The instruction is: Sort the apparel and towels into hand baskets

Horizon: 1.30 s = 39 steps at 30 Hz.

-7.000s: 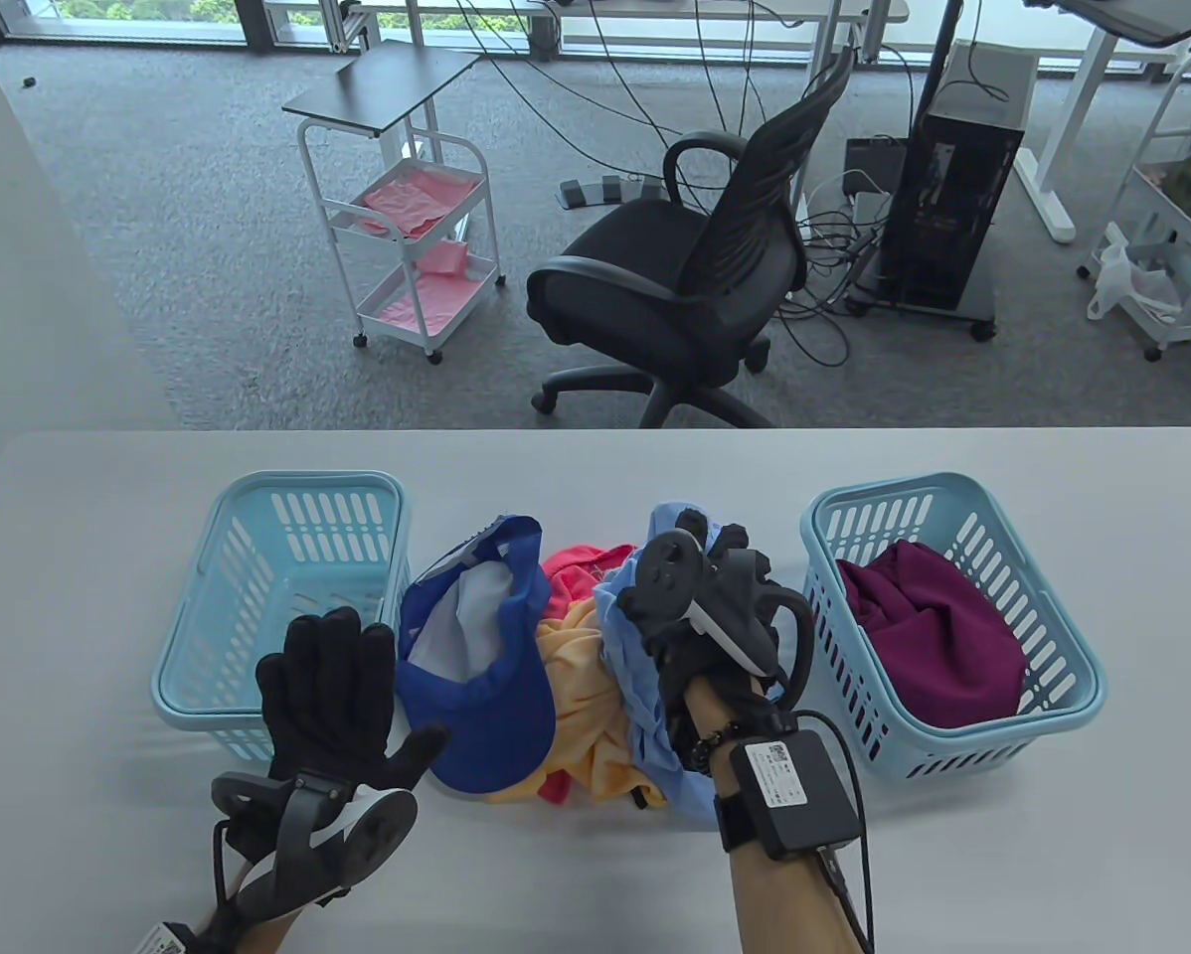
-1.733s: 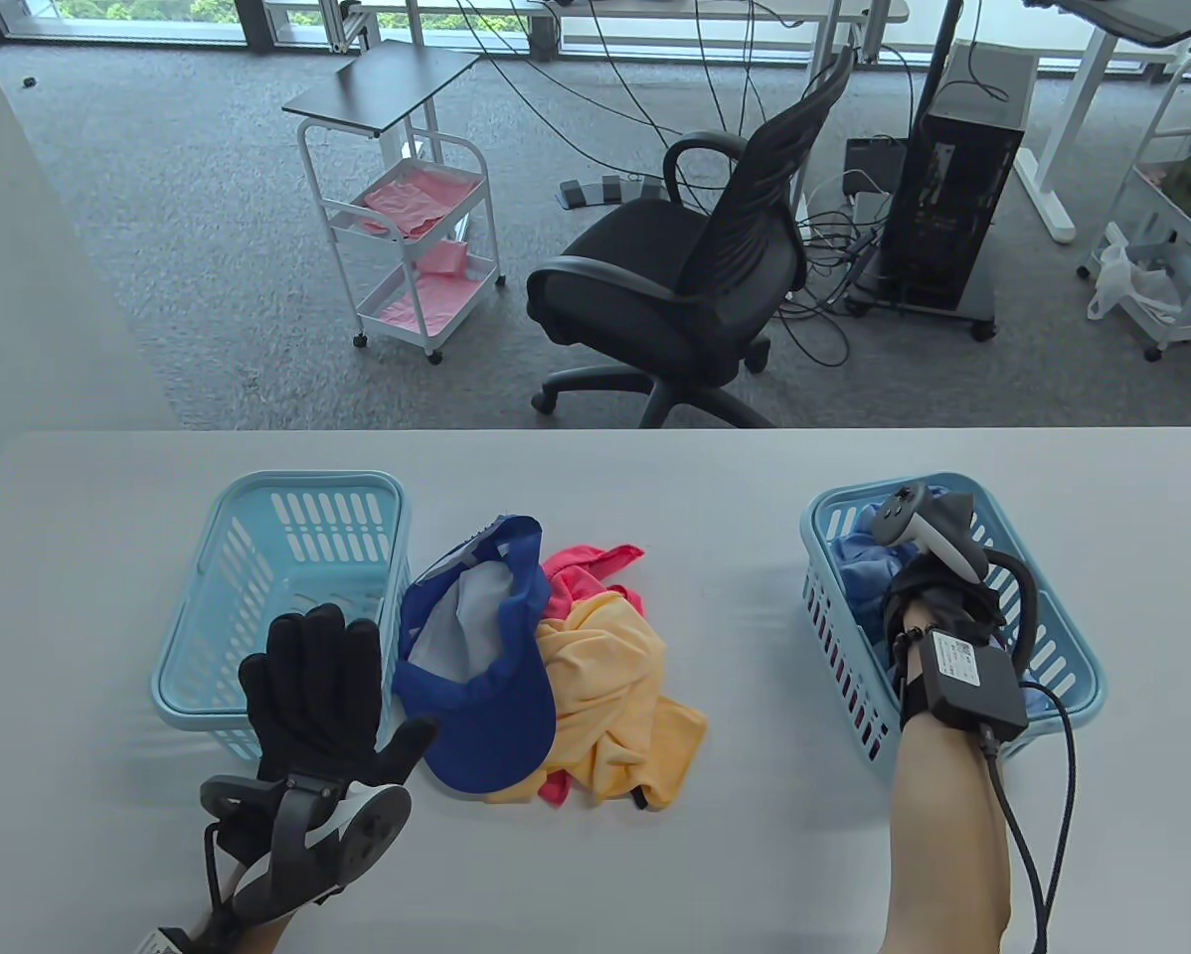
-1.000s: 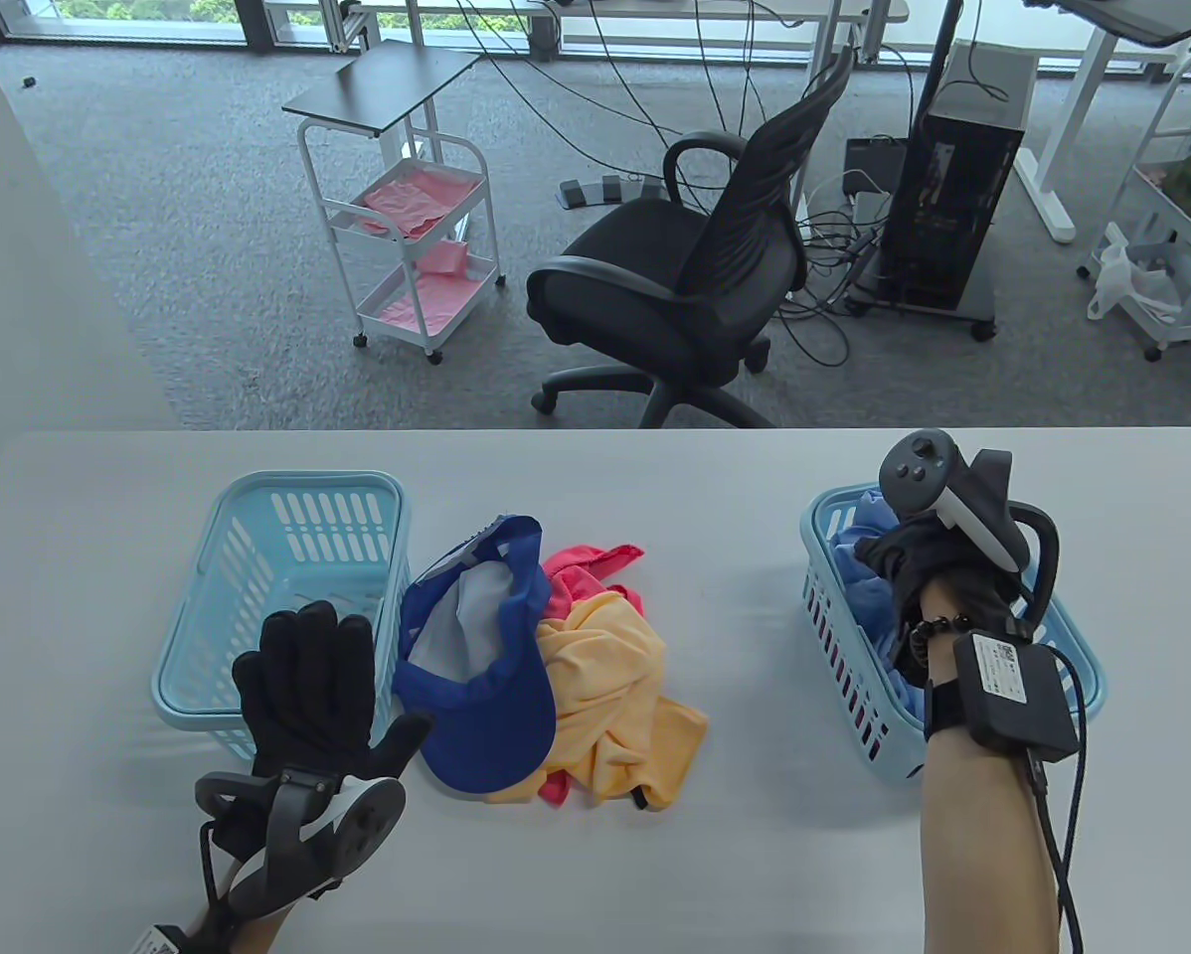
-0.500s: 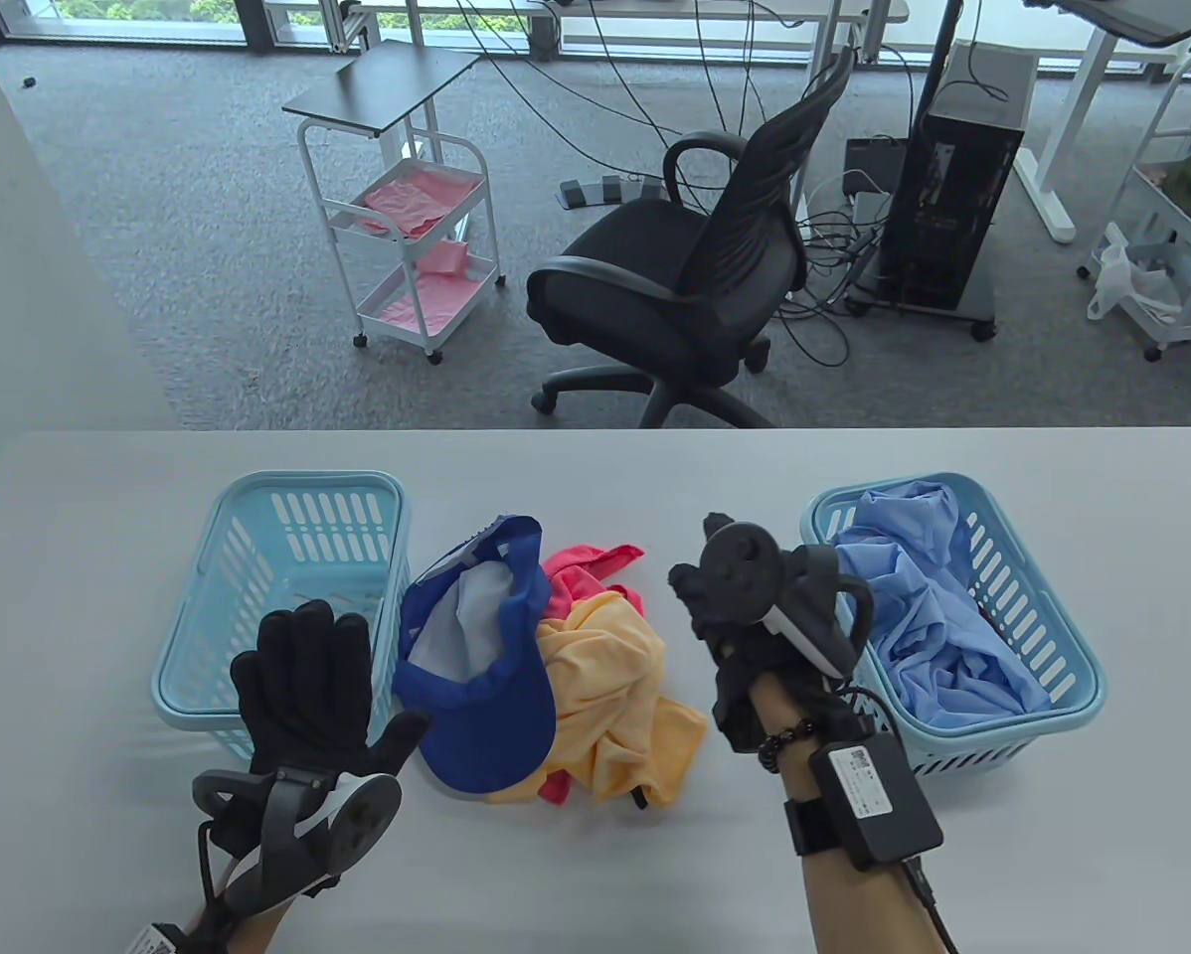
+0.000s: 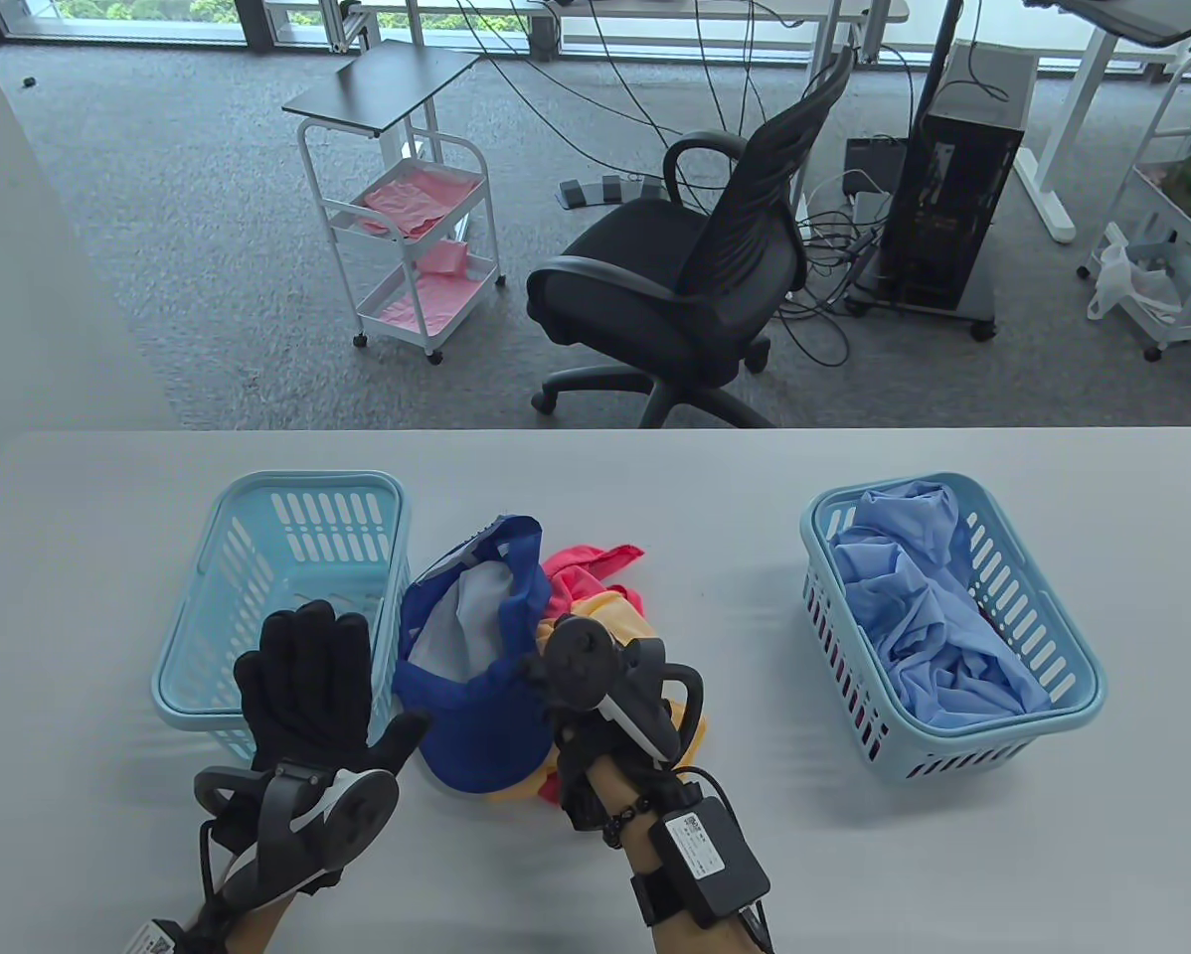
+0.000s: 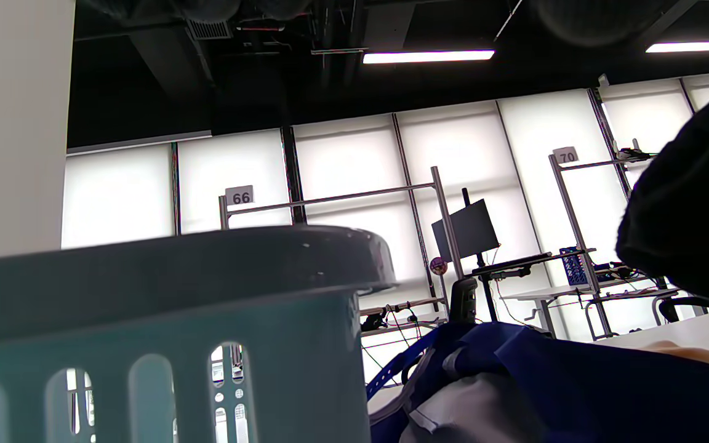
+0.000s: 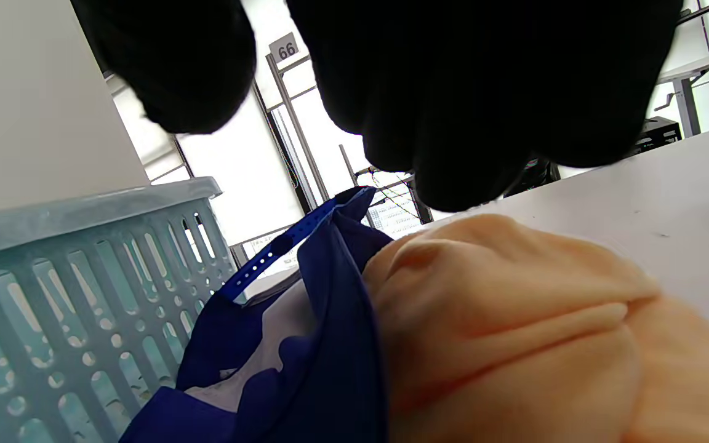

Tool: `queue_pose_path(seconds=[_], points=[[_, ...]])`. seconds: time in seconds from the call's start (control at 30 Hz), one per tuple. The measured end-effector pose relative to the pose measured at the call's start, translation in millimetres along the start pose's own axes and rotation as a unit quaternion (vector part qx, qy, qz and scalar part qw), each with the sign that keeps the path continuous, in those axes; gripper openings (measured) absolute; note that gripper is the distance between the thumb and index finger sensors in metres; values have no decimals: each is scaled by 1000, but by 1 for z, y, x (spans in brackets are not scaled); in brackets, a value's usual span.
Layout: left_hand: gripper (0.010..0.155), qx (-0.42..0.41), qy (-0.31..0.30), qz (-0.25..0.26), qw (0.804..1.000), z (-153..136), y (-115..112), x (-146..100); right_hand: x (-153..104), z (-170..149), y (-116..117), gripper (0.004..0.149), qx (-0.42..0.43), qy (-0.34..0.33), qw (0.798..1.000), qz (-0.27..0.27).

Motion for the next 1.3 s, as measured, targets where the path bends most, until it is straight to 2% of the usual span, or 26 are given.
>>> queue_pose_path(seconds=[0.13,0.27,0.63,1.0,1.3], points=[[98,-1,1,-3,1000,0,0,0,0,-1,23,62,-34,8,999,17],[98,0,0,-2,1000,1,0,0,0,-1,40,63,-33,15,998,44],[98,1,-1,2,1000,2,-1,-1,8,-9,64,60,-33,32,996,81],[98,-1,-2,6,1000,2,-1,-1,9,-19,55,42,35,44,997,51],[98,-2,-1,6,1000,2,-1,-2,2,-28,11,39,117,34,992,-25]])
Point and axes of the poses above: the tracker on the back of each hand, its own z axis roughly to the thumb side, its own x axis roughly from the wrist to the fingertips, y = z × x, the point moved 2 cm from there along x, roughly from the wrist to the fingertips, and after that the axes turned 3 degrees about y, right-handed, at the moved point
